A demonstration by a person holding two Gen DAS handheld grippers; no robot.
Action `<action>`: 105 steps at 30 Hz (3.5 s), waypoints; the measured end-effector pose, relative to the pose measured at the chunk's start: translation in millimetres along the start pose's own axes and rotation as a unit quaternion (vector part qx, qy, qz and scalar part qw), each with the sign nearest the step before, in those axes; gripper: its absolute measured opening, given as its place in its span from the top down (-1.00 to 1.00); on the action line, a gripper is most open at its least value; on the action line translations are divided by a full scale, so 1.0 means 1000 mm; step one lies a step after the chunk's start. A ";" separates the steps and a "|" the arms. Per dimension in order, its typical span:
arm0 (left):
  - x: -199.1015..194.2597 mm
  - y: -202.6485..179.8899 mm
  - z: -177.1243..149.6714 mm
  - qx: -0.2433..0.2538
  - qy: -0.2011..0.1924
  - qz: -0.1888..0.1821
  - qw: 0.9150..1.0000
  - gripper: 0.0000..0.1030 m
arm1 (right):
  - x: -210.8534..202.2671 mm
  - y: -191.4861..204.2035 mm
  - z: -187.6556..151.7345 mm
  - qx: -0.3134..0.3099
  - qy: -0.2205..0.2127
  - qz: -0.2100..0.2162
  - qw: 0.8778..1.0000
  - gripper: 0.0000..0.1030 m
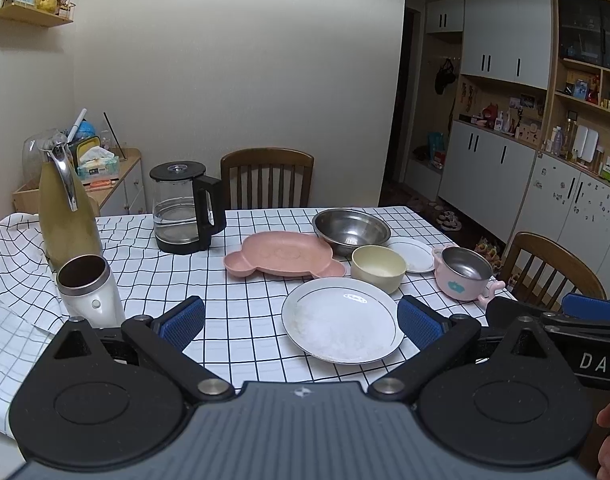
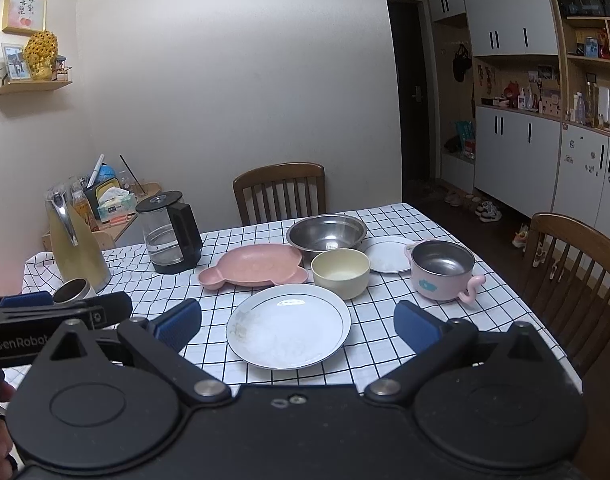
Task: Organize plates and bowls
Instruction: 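Move both tools toward the large white gold-rimmed plate, then close both grippers on the rim of the large white plate, then lift the large white plate with both grippers and carry it toward the table edge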
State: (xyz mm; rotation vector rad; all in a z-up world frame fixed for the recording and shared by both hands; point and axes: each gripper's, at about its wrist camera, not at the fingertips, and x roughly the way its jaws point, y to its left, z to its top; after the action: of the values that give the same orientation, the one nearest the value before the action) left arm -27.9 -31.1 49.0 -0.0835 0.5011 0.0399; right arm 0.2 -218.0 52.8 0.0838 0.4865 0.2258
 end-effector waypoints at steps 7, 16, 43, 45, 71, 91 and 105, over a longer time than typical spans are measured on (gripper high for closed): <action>-0.003 -0.005 0.006 -0.002 0.008 0.000 1.000 -1.00 | 0.000 -0.003 0.004 0.005 0.005 -0.003 1.000 -1.00; 0.005 -0.007 0.012 -0.008 0.020 -0.006 1.000 -1.00 | 0.002 -0.009 0.007 0.009 0.009 -0.003 1.000 -1.00; 0.160 -0.022 0.026 -0.044 0.105 0.028 0.993 -1.00 | 0.141 -0.068 0.034 0.000 0.080 0.029 0.996 -1.00; 0.178 -0.017 0.024 -0.051 0.115 0.034 0.991 -1.00 | 0.159 -0.073 0.032 -0.005 0.090 0.039 0.995 -1.00; 0.322 0.026 -0.019 -0.084 0.247 0.029 0.965 -0.12 | 0.325 -0.091 -0.013 -0.037 0.269 0.079 0.959 -0.06; 0.338 0.039 -0.032 -0.147 0.298 0.004 0.943 0.43 | 0.329 -0.104 -0.015 0.021 0.293 0.089 0.952 0.68; 0.318 0.038 -0.035 -0.131 0.297 0.013 0.946 0.66 | 0.320 -0.101 -0.021 0.020 0.290 0.078 0.954 0.79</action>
State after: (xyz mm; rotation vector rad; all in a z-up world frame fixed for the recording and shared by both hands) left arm 231.9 8.7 -137.5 -0.3571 1.1001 0.1089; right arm 284.7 -240.2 -124.7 0.0954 1.0725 0.3989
